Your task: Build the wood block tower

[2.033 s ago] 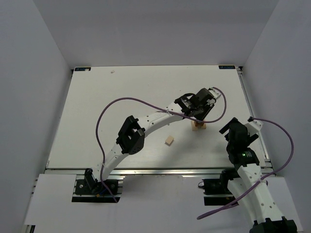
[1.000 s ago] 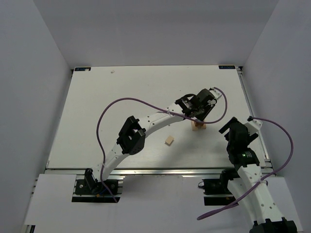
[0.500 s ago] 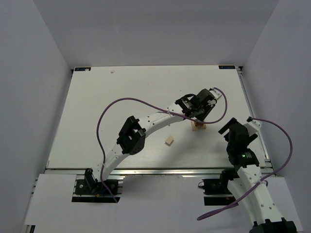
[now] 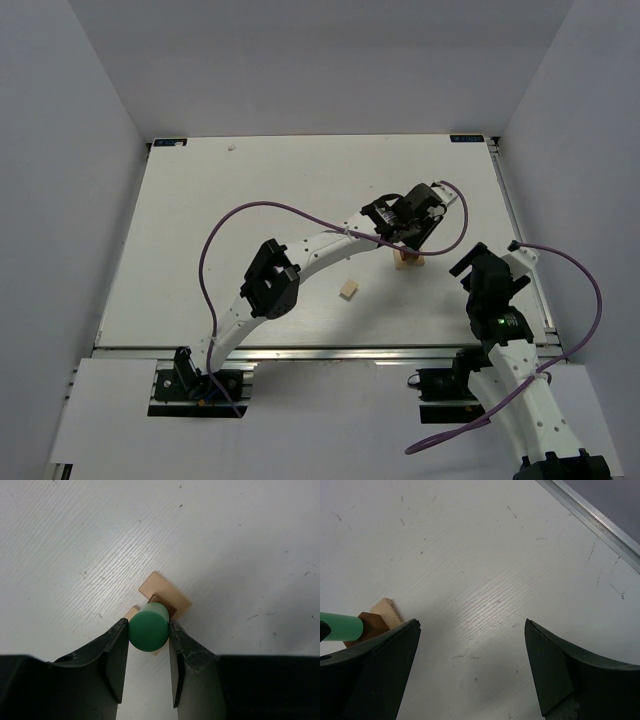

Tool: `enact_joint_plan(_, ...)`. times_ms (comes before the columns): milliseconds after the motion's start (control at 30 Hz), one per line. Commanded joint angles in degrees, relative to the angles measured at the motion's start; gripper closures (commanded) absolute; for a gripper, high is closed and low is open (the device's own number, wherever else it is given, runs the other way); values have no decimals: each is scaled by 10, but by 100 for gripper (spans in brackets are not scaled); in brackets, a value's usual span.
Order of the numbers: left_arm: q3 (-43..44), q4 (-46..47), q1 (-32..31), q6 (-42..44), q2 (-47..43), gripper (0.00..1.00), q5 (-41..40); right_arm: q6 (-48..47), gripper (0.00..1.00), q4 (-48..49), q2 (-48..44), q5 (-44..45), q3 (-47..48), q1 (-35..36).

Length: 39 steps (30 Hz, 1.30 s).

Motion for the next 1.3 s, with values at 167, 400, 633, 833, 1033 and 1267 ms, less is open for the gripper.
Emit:
enact_joint_plan(167, -2, -8, -3, -1, -21, 82, -17, -9, 11, 24, -4, 0, -1, -2)
enact_joint_plan(400, -8, -2, -3, -4, -31, 82, 7, -9, 11, 26, -4, -1, -2, -2)
enact_joint_plan(633, -16, 3, -4, -5, -27, 79, -6, -9, 11, 25, -5, -2, -2, -1)
enact_joint_plan(833, -16, 2, -4, -4, -27, 78, -19, -12, 11, 27, -5, -3, -3, -2)
enact_joint_plan(1033, -16, -2, -4, -4, -27, 76, -24, -12, 11, 29, -5, -4, -4, -2)
enact_joint_plan(1267, -20, -3, -4, -4, -31, 74, 3, -13, 11, 29, -4, -4, -4, -1)
